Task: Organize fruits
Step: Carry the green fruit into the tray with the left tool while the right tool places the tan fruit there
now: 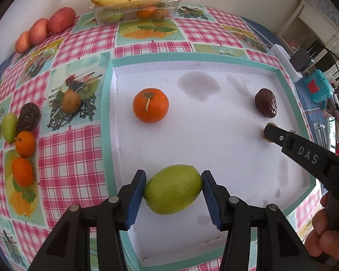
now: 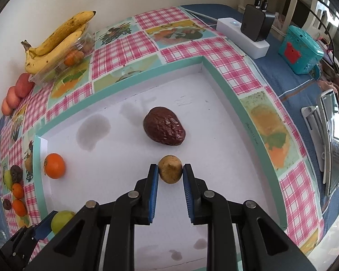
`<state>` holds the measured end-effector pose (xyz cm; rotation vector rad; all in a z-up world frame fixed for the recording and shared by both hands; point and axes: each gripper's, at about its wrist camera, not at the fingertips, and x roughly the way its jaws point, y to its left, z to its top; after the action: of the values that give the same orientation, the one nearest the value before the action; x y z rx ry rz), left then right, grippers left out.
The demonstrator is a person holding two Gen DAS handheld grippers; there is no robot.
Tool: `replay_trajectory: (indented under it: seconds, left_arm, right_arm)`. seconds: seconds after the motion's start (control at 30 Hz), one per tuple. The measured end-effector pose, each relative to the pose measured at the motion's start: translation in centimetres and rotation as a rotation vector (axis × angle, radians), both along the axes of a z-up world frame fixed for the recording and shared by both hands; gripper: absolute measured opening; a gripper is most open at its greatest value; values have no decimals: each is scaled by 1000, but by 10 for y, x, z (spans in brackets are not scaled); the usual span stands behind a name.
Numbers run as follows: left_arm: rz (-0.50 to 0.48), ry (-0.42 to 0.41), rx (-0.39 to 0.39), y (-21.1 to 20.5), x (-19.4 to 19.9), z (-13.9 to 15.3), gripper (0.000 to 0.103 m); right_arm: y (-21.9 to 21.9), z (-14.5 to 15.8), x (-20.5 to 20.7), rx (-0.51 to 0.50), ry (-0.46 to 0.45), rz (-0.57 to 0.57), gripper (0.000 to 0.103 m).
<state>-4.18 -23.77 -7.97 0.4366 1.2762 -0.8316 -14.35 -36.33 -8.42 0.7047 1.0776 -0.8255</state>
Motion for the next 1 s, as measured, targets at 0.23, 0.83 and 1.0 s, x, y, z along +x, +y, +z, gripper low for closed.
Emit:
replay_trajectory:
  seconds: [0.23,0.83,1.0]
  left_arm:
    - [0,4,6,-2,0,1,54]
    - [-47,-58,33,-5,-3,6,72]
    - [-48,-81,29,-6,-1,10,91]
  right_arm:
    - [2,0,5,-7,13,28,23]
    - [4,-5,7,17,33,28,25]
    - [6,-7,6,23,35,25,45]
